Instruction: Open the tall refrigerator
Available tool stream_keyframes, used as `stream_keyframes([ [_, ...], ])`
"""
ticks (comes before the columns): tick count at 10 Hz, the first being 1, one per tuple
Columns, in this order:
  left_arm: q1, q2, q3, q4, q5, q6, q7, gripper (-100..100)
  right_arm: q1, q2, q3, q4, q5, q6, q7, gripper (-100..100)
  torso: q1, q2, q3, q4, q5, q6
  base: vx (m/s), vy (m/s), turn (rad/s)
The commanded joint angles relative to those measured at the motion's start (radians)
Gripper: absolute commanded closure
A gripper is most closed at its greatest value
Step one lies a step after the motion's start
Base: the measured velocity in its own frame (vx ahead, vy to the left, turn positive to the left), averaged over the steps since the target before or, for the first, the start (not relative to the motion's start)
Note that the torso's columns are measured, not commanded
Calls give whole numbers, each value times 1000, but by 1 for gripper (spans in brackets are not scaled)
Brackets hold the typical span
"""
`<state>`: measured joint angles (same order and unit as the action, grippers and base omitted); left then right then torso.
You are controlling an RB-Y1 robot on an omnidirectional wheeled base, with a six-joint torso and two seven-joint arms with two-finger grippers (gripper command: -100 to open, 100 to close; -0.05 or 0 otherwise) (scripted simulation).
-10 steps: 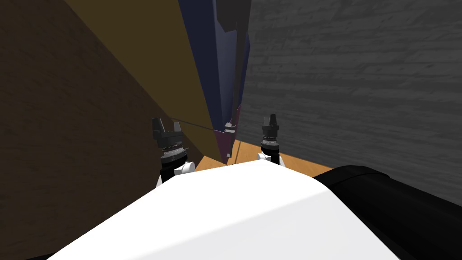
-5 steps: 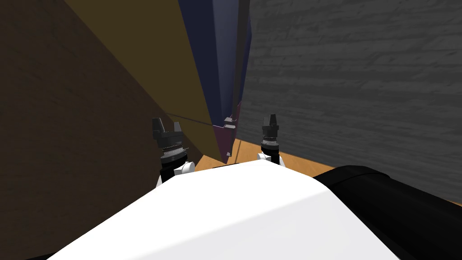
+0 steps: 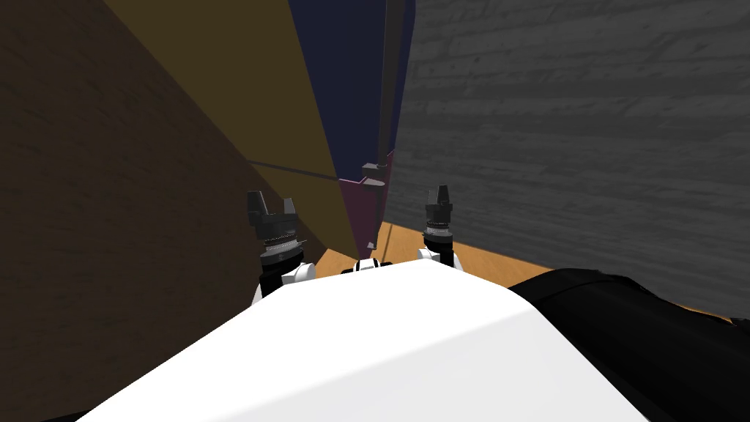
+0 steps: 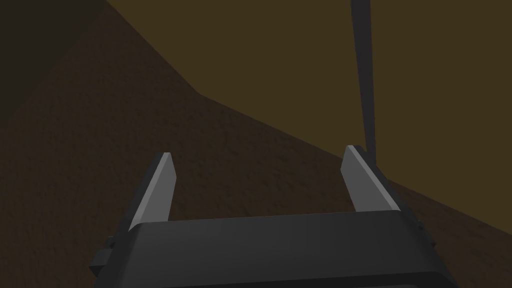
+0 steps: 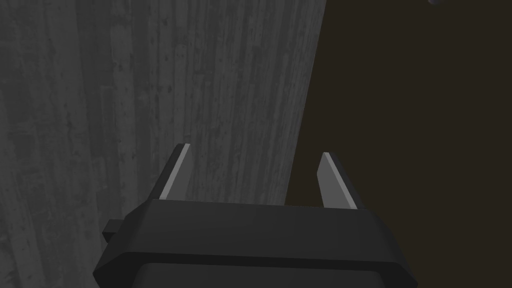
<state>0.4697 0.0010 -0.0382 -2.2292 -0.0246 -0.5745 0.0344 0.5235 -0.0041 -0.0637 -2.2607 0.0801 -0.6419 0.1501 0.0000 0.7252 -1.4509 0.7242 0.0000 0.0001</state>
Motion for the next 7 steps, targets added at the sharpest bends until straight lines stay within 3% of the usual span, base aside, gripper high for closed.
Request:
stream_keyframes([
  [1,-4,63,-1,-11,0,30,6,-100,0,0,0,0,0,0,0,0,0,9,-19,10,0,0,-5,-17,-25],
  [4,-12,113,-5,-29,0,83,16,-100,0,0,0,0,0,0,0,0,0,13,-25,14,0,0,-5,-23,-36],
  [7,-23,139,-10,-53,0,156,30,-100,0,0,0,0,0,0,0,0,0,13,-25,14,0,0,-3,-34,-51],
])
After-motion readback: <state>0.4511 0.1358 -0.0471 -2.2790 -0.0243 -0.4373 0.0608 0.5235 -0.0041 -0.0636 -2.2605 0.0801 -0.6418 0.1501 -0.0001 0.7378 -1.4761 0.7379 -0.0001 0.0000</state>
